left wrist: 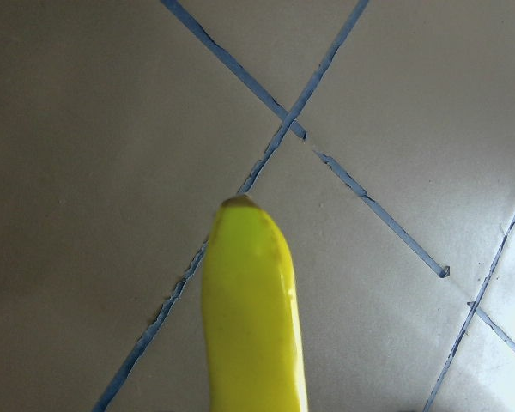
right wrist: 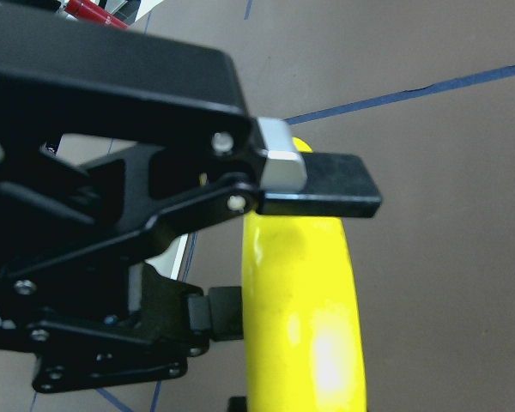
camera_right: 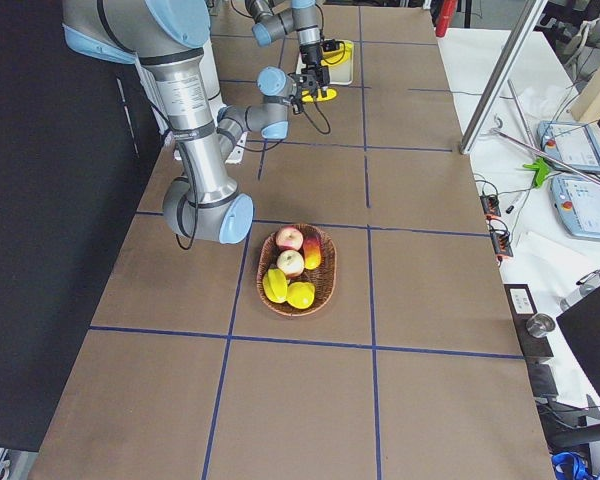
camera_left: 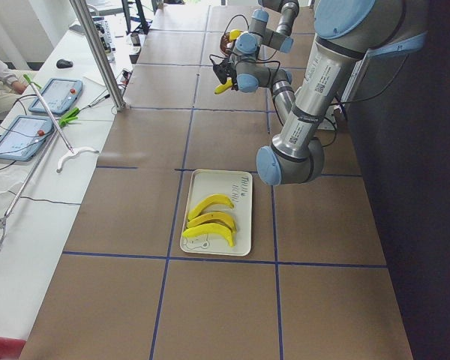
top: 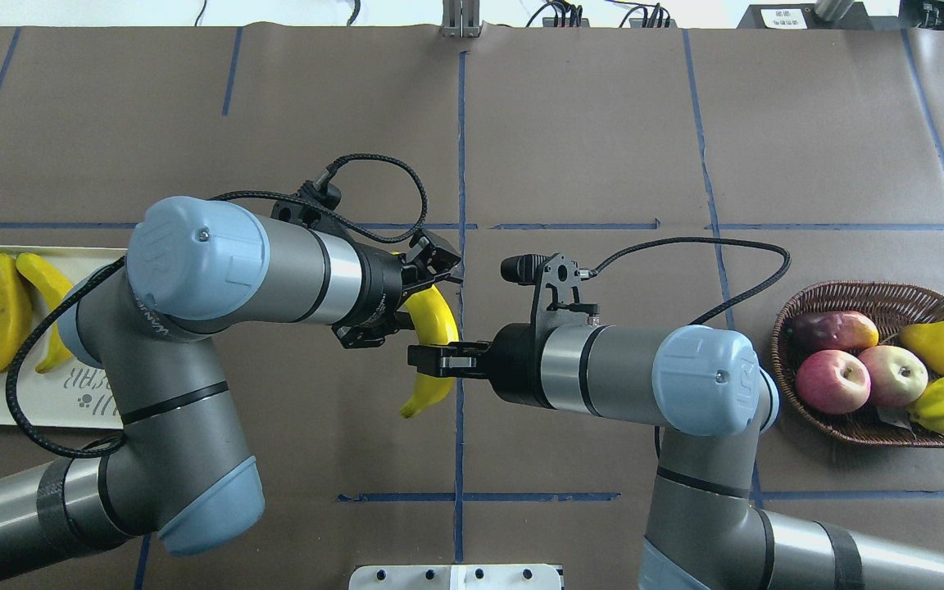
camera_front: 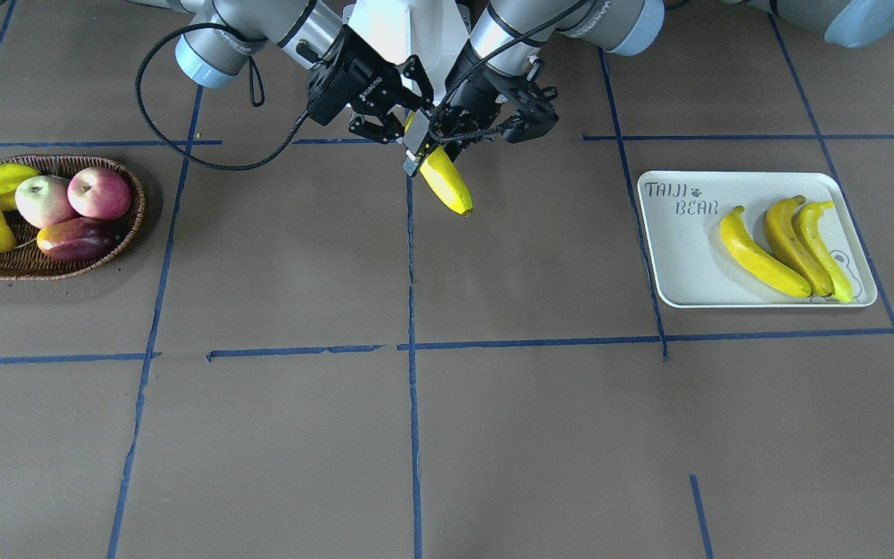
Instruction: Transfer all bananas from basket to plate
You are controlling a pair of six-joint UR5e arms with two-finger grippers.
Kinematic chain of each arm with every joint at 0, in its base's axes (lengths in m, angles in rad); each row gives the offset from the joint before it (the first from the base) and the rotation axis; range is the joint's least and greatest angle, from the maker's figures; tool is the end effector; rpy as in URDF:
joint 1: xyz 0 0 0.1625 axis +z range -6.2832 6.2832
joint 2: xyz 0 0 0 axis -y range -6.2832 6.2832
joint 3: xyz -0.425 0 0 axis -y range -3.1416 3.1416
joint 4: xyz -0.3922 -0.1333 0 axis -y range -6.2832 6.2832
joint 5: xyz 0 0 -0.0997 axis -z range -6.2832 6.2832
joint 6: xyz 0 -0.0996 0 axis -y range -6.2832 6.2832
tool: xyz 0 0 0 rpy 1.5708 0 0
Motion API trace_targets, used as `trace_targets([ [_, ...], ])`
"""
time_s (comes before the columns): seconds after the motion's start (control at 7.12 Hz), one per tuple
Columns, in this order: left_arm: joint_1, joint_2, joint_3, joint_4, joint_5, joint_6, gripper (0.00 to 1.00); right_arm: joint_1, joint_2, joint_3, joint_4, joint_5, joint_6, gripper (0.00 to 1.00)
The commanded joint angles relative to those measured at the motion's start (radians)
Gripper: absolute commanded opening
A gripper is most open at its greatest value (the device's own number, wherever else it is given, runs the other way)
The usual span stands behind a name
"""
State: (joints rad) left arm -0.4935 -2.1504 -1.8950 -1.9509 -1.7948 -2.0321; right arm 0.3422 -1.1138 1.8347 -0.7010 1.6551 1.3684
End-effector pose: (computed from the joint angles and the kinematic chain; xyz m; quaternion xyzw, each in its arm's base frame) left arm 0.4729 -0.3806 0.1418 -0.0799 0.5964 -0.3063 0.7377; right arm -0.5039 -0.3121 0.1834 0.1635 -0.6951 0.0188 0.6998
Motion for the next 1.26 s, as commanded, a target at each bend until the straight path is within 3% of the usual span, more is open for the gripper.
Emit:
trace_targets([
  [0.0, 0.004, 0.006, 0.001, 0.001, 0.008, -0.003, 0.66, 0.000, 0.000, 0.000, 0.000, 0.000, 0.000, 0.02],
  [0.56, 0.015, 0.010, -0.002, 0.001, 0.041, -0.003, 0.63, 0.000, 0.000, -0.002, 0.000, 0.000, -0.002, 0.02],
  [0.7, 0.013, 0.012, -0.007, 0.001, 0.041, -0.005, 0.46, 0.000, 0.000, -0.002, 0.000, 0.000, -0.002, 0.02],
  [0.84, 0.013, 0.012, -0.013, 0.001, 0.041, -0.003, 0.17, 0.000, 0.000, -0.002, 0.000, 0.000, 0.000, 0.04],
  [0.98, 0.013, 0.014, -0.015, 0.001, 0.040, -0.002, 0.00, 0.003, 0.000, 0.001, 0.000, 0.003, 0.000, 0.26],
  [1.12, 0.013, 0.018, -0.015, 0.001, 0.041, 0.003, 0.00, 0.005, 0.000, 0.005, 0.000, 0.003, 0.029, 0.99],
])
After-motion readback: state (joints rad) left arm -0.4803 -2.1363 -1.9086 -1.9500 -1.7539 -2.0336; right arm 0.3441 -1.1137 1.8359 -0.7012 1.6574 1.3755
